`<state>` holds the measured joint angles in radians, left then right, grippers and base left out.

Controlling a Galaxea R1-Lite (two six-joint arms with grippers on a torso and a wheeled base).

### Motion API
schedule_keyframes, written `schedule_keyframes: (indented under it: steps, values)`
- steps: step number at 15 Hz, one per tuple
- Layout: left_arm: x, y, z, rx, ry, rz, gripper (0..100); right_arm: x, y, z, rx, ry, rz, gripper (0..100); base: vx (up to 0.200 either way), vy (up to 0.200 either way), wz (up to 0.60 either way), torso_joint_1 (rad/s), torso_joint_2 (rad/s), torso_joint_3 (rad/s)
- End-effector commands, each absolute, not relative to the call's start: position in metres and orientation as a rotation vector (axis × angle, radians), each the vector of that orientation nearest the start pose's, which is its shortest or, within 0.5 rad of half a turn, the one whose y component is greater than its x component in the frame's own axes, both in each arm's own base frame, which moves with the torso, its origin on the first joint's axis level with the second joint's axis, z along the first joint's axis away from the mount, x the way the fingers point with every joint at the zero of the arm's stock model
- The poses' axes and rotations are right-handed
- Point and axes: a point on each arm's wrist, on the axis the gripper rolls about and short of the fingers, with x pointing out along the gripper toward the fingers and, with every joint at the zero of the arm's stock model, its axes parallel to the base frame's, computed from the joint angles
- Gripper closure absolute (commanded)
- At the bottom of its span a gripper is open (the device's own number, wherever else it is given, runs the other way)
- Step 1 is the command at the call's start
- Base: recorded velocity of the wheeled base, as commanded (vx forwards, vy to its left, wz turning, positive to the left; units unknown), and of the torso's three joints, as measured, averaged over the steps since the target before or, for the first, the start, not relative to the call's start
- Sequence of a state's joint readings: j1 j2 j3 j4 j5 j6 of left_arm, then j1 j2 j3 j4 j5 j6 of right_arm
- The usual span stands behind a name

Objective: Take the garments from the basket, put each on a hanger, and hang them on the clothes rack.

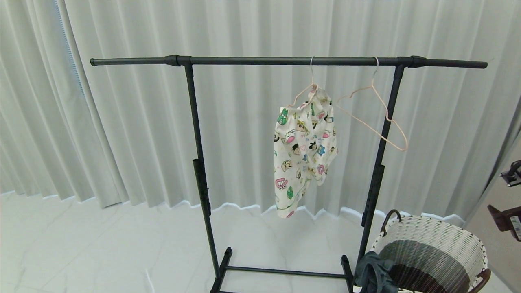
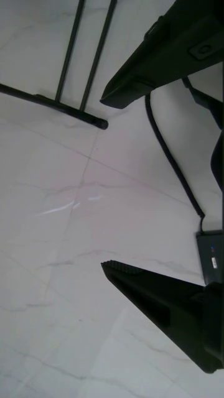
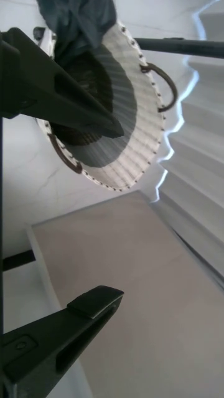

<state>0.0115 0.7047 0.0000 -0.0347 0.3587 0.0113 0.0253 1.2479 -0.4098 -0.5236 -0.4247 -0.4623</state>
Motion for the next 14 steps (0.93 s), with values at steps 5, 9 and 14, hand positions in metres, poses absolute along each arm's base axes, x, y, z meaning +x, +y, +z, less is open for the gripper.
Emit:
schedule_keyframes:
  steps: [5,9,14]
  values:
    - [0.0302,0.0082,0.0769,0.117,0.633,0.352,0,0.1709,-0.0043,0.1674,-0.531,0.419,-0.308,0,0.000,0.000,0.00,-0.219,0.46,0.226]
    - [0.0306,0.0082,0.0768,0.119,0.638,0.351,0,0.1703,-0.0033,0.1668,-0.545,0.421,-0.300,0,0.000,0.000,0.00,-0.186,0.37,0.182]
    - [0.0308,0.0080,0.0767,0.119,0.639,0.345,0,0.1654,-0.0014,0.1633,-0.544,0.404,-0.291,0,0.000,0.000,0.00,-0.023,0.08,0.025]
